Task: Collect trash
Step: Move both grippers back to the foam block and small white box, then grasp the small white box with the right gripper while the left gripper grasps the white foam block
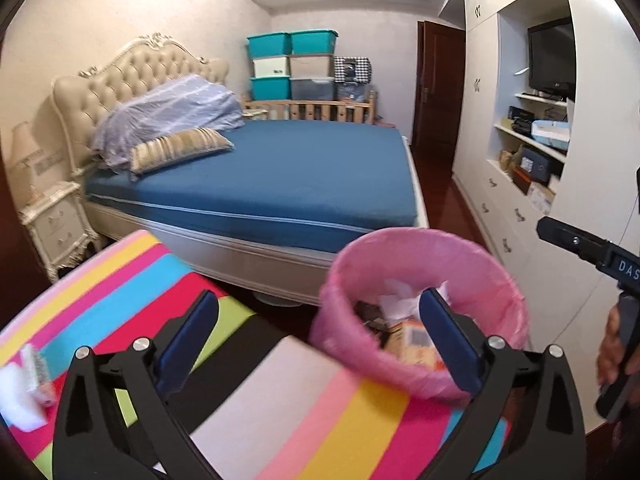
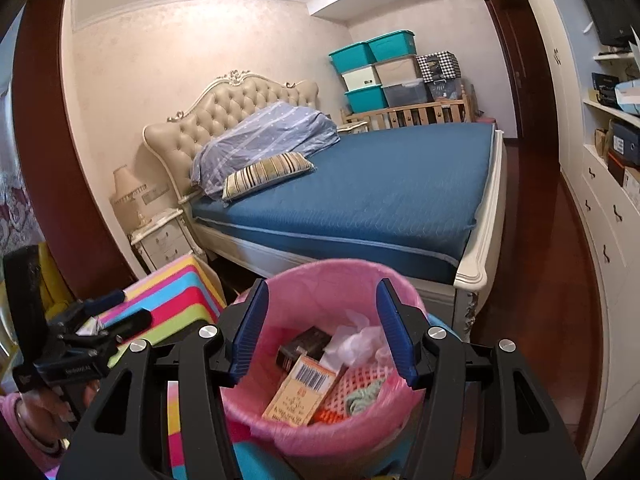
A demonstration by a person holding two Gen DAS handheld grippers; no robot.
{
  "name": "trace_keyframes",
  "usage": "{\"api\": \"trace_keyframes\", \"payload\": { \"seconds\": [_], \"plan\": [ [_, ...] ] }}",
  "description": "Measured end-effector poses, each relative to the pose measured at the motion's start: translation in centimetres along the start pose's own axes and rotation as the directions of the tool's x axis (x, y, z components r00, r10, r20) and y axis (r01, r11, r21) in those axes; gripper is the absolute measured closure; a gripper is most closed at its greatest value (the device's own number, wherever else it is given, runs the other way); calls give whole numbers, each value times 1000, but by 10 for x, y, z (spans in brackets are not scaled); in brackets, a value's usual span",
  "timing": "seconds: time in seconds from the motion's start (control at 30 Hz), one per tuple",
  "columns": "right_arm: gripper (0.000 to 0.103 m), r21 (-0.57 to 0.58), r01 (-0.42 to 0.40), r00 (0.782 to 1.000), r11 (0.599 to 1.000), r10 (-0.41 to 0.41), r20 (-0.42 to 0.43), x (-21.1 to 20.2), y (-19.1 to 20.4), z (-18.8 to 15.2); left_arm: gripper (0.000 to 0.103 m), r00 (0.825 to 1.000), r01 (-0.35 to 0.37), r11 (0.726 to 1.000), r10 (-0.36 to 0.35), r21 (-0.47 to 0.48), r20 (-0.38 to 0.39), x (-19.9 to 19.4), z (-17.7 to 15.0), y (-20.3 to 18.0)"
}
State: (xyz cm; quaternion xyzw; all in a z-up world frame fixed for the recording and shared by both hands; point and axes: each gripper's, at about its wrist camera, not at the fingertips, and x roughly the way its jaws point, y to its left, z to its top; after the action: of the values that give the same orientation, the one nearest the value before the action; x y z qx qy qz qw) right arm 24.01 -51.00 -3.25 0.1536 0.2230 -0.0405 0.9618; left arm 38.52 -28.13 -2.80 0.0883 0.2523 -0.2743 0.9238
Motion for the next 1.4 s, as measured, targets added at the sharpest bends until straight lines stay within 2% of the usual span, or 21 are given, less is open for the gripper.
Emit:
{"api": "trace_keyframes", "payload": {
  "seconds": [0.13,0.23,0.3,0.4,0.57,0.7,0.83,0.97,1.07,1.17,1.27,1.33,1.4],
  "plan": [
    [48,-1,-3,1000,1000,3,-23,-5,18,-14,5,996,-92,994,91,52,24,-27,-19,13],
    [43,-15,5,999,1000,-6,-46,-1,36,-27,5,984,-178,979,178,94,15,-45,-42,23],
    [43,-22,-16,997,1000,14,-80,6,50,-37,5,973,-229,967,230,107,3,-60,-60,35],
    [43,-39,-43,991,998,37,-131,18,77,-51,5,961,-274,958,276,85,-13,-80,-78,59],
    [39,-61,-94,978,994,81,-193,35,123,-68,5,936,-349,937,348,-13,-51,-118,-108,109],
    [39,-129,-152,963,980,118,-241,46,168,-86,5,903,-429,898,421,-96,-89,-144,-128,153],
    [39,-184,-213,943,960,153,-296,60,217,-101,5,849,-528,826,511,-197,-133,-170,-149,206],
    [37,-255,-277,924,927,184,-336,78,275,-112,5,812,-584,771,556,-253,-178,-184,-161,243],
    [34,-287,-312,912,906,201,-358,93,310,-117,5,793,-610,740,575,-283,-204,-193,-173,257],
    [34,-315,-344,899,885,214,-382,110,340,-120,5,777,-629,730,592,-269,-212,-198,-182,260],
    [34,-336,-363,889,869,215,-405,128,364,-121,5,793,-609,732,572,-305,-211,-204,-185,266],
    [34,-334,-377,883,864,225,-413,137,373,-119,5,787,-616,715,577,-330,-217,-207,-188,270],
    [34,-337,-399,873,853,241,-424,148,387,-119,5,771,-635,685,589,-356,-242,-208,-189,271]
  ]
}}
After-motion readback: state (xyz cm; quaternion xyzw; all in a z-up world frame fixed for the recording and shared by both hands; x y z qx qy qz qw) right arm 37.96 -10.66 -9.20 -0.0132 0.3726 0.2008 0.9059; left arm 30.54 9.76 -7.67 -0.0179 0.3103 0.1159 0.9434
